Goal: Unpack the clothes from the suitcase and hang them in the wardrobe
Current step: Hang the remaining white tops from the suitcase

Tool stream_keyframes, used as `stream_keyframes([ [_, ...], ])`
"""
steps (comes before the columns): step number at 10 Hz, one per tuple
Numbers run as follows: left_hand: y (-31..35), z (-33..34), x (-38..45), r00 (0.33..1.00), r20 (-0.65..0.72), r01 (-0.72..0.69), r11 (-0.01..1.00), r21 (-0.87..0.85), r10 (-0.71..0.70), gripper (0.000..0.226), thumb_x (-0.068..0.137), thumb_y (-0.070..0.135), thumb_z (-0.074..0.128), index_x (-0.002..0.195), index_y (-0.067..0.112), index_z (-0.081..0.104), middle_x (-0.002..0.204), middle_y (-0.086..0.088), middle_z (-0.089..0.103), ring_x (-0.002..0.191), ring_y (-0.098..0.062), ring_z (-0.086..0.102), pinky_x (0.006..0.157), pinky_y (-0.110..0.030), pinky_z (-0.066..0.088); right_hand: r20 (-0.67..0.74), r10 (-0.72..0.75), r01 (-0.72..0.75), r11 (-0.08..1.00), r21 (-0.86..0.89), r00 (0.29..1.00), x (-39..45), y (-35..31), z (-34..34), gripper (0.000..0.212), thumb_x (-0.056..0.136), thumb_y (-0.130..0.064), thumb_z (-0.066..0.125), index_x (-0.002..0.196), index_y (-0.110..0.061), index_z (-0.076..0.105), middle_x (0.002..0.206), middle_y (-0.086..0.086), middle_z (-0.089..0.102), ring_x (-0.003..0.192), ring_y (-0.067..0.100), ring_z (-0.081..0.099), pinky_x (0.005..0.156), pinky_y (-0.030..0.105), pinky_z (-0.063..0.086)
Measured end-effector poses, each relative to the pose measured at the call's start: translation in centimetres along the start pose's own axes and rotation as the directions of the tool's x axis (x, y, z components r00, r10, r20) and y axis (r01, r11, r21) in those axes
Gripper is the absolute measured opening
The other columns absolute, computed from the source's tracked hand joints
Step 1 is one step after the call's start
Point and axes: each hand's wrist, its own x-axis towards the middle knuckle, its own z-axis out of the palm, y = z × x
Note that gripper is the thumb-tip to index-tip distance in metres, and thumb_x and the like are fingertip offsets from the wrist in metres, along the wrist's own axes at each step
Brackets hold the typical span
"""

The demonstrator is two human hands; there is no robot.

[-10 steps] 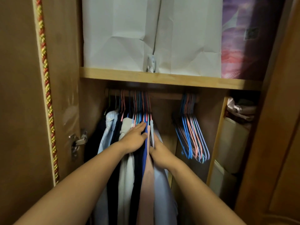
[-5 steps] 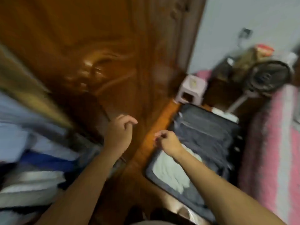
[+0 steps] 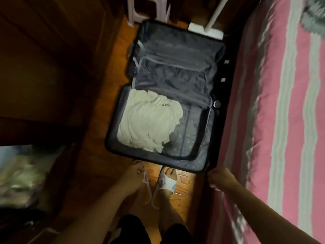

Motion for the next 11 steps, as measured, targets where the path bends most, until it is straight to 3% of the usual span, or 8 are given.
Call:
stream_keyframes([
  [2,-5.8,2.8,12.4,0.987,-0.072,0.145,0.989,0.024,-0.143,0.015,0.105,0.017,0.045,0.102,0.016,0.059,0.105,-0.006,0.064,0.085,-0.018,0.06,0.067,-0.028,0.042,0.089,-0.118,0.136,0.962,-0.235,0.989,11.1,-4.2,10.6,0.023,0.096,-0.008,0.054,0.115,-0.004,0.065,0.092,0.008,0.066,0.074,0.016,0.062,0.062,0.027,0.052],
  [4,-7.5,0.7,28.7,0.958,-0.253,0.186,0.962,0.198,-0.133,0.039,0.102,0.043,0.046,0.12,0.009,0.05,0.124,-0.018,0.059,0.108,-0.037,0.058,0.084,-0.04,0.046,0.1,-0.231,0.244,0.956,-0.16,0.968,19.3,-8.9,18.2,0.019,0.099,-0.01,0.054,0.114,-0.014,0.065,0.106,0.01,0.069,0.092,0.023,0.07,0.084,0.042,0.06],
  [5,-6.3,1.3,34.4,0.923,-0.342,0.22,0.971,0.097,-0.175,0.07,0.093,0.061,0.052,0.139,0.01,0.042,0.137,-0.015,0.052,0.118,-0.037,0.056,0.094,-0.047,0.05,0.092,-0.223,0.234,0.963,-0.135,0.97,22.7,-9.8,19.4,0.017,0.098,-0.01,0.055,0.11,-0.015,0.065,0.101,0.009,0.07,0.083,0.019,0.072,0.071,0.031,0.061],
  [6,-4.9,2.9,37.0,0.889,-0.388,0.296,0.952,0.078,-0.244,0.068,0.092,0.062,0.054,0.135,0.01,0.047,0.132,-0.013,0.056,0.115,-0.035,0.059,0.086,-0.041,0.049,0.071,-0.166,0.173,0.98,-0.099,0.984,24.4,-9.1,19.2,0.015,0.099,-0.009,0.055,0.11,-0.013,0.065,0.102,0.011,0.069,0.082,0.018,0.07,0.068,0.026,0.057],
  [7,-4.7,3.3,37.8,0.843,-0.452,0.345,0.938,0.038,-0.292,0.038,0.104,0.038,0.048,0.129,0.012,0.059,0.13,-0.012,0.062,0.114,-0.032,0.061,0.078,-0.035,0.041,0.064,-0.104,0.107,0.993,-0.04,0.993,24.7,-7.5,18.6,0.015,0.1,-0.009,0.054,0.111,-0.012,0.064,0.1,0.008,0.068,0.085,0.018,0.069,0.07,0.027,0.057],
  [9,-5.5,2.3,33.2,0.862,-0.5,0.081,0.997,-0.02,-0.08,0.028,0.1,0.025,0.053,0.095,0.001,0.066,0.125,-0.008,0.056,0.094,-0.025,0.058,0.083,-0.031,0.046,0.037,-0.066,0.068,0.994,-0.08,0.997,21.5,-5.2,16.7,0.016,0.097,-0.007,0.058,0.112,-0.012,0.063,0.104,0.011,0.067,0.09,0.024,0.069,0.078,0.034,0.059],
  [10,-4.5,0.0,26.8,0.872,-0.478,-0.147,0.988,-0.04,0.11,0.023,0.095,0.014,0.06,0.075,0.002,0.064,0.128,-0.004,0.047,0.094,-0.009,0.047,0.084,-0.015,0.032,0.038,-0.045,0.045,0.999,0.005,0.998,18.2,-6.0,15.8,0.019,0.096,-0.004,0.057,0.115,-0.008,0.063,0.1,0.013,0.068,0.088,0.025,0.069,0.074,0.033,0.057],
  [11,-4.1,-3.3,21.0,0.849,-0.456,-0.287,0.958,0.022,0.265,0.016,0.093,0.008,0.065,0.082,0.0,0.072,0.124,0.002,0.048,0.098,0.0,0.045,0.078,0.0,0.031,0.052,-0.077,0.073,0.995,0.067,0.996,14.5,-7.7,15.3,0.018,0.1,-0.008,0.052,0.114,-0.012,0.062,0.103,0.009,0.067,0.091,0.022,0.068,0.081,0.035,0.059],
])
